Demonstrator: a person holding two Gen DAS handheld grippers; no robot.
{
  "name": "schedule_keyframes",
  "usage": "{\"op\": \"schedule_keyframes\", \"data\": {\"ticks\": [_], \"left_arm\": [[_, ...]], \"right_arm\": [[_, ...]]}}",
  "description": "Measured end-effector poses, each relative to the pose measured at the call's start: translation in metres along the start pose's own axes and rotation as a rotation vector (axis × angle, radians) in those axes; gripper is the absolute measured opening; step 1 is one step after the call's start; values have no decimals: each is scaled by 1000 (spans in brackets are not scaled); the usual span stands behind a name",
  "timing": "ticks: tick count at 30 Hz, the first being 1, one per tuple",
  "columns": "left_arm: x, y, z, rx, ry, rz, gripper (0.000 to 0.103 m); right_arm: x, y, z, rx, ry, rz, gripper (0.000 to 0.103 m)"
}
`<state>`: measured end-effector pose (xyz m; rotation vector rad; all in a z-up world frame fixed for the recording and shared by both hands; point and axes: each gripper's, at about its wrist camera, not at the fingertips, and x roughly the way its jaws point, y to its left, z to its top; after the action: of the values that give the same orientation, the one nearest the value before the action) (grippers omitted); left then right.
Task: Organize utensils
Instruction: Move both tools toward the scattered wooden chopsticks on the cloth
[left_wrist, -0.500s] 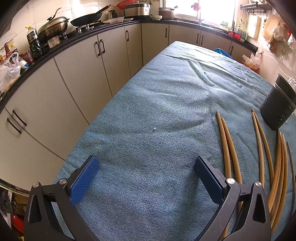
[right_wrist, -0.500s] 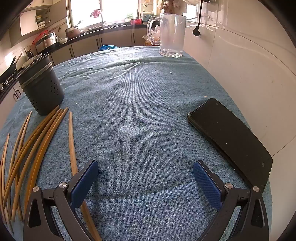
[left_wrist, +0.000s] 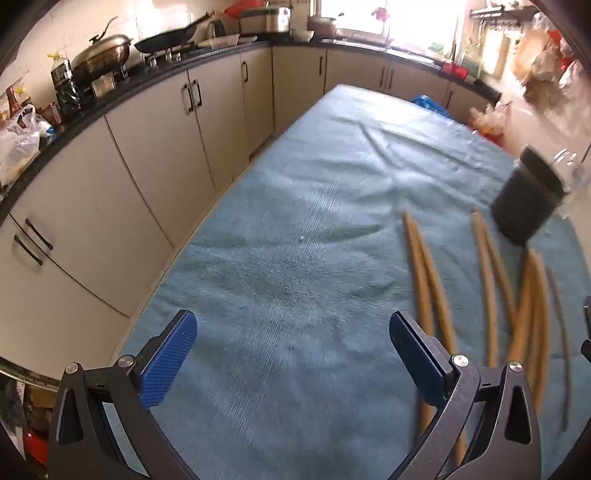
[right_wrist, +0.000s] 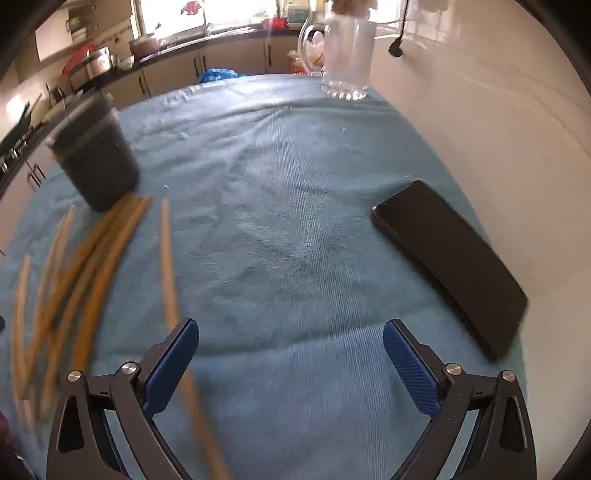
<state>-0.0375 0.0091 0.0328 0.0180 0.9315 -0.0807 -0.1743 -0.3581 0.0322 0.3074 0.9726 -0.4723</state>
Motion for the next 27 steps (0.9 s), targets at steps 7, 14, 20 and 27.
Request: {"op": "schedule_keyframes", "data": {"ticks": [7,14,20,27], "left_arm": [[-91,-3,-1,111,-120,-77,103],[-157,-13,-3,249,-160,-116,103],[-173,-31,-6,322,-164,-146,103],[-171,-36,-7,361,-162,-155,103]], "right_arm": [[-101,28,-15,-3,-84,101,101],[-163,58,-41,1,-113,173,101],[-177,78,-39,-73,-142,186,101],[-179,84,-37,-102,-132,193,101]]}}
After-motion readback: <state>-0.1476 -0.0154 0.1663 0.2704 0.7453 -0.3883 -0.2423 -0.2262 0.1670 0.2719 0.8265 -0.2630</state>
